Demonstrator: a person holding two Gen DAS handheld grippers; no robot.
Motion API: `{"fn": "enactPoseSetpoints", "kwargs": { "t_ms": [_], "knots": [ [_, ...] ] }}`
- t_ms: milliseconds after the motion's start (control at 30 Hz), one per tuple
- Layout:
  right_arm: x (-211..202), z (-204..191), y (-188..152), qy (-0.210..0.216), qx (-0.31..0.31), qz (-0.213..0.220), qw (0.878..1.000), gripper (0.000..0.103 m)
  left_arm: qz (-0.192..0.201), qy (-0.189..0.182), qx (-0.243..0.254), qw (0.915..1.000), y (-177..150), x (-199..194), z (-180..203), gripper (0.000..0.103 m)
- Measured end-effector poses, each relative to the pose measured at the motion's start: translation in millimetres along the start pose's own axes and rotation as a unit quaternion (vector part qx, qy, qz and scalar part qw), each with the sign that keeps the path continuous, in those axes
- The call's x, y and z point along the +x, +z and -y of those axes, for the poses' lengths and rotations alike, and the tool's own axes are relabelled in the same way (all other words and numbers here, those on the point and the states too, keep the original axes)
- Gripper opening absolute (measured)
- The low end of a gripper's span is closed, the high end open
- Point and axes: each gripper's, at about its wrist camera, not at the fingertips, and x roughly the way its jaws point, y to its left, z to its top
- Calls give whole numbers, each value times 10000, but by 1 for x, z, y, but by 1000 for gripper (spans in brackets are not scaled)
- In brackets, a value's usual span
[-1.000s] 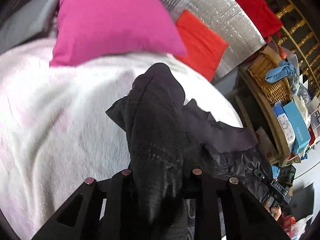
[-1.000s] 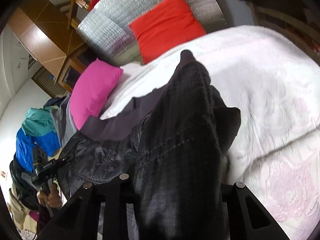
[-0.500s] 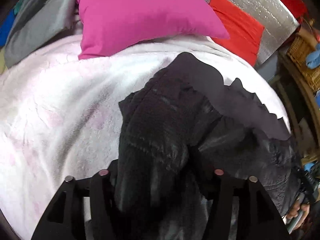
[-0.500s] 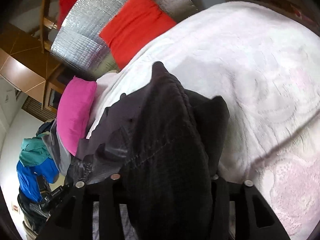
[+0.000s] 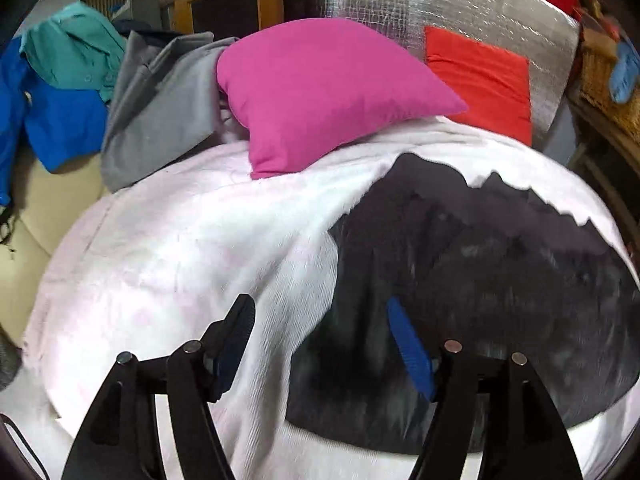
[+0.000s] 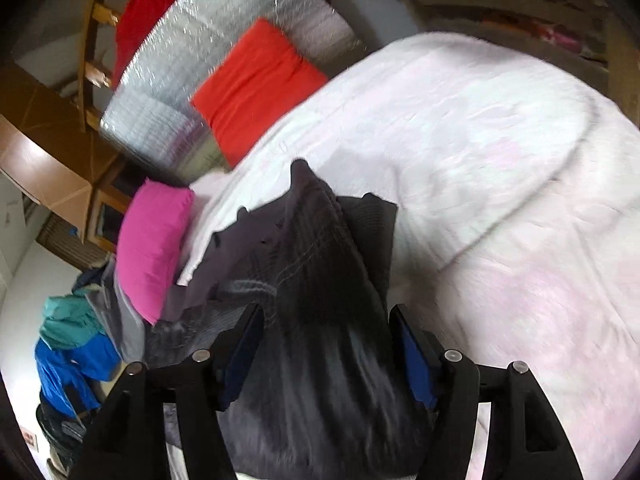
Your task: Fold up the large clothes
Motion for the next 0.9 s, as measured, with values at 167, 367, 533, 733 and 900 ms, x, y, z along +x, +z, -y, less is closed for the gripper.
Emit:
{"fn": "enactPoseSetpoints", "kwargs": {
  "t_ms": [167, 367, 533, 733, 900],
  "knots": [
    [-40, -2, -33, 313, 70, 222, 9992, 78, -101, -271, -164, 9994, -28, -19, 1, 71],
    [-43, -7, -71, 701, 210, -163, 9972, 80, -465, -615, -607, 9952, -59, -23, -4, 72],
    [-14, -10, -97, 657, 454, -737, 9941, 80, -985, -1001, -968, 9853, -74, -10, -4, 72],
    [10, 5, -94, 394, 1084, -665, 9911, 80, -1209, -943, -1478, 9771, -72, 12, -8, 72],
    [24, 18, -86, 266, 1492, -366, 9878, 80, -1126, -671, -1620, 9780, -67, 22, -1, 73]
  ]
}}
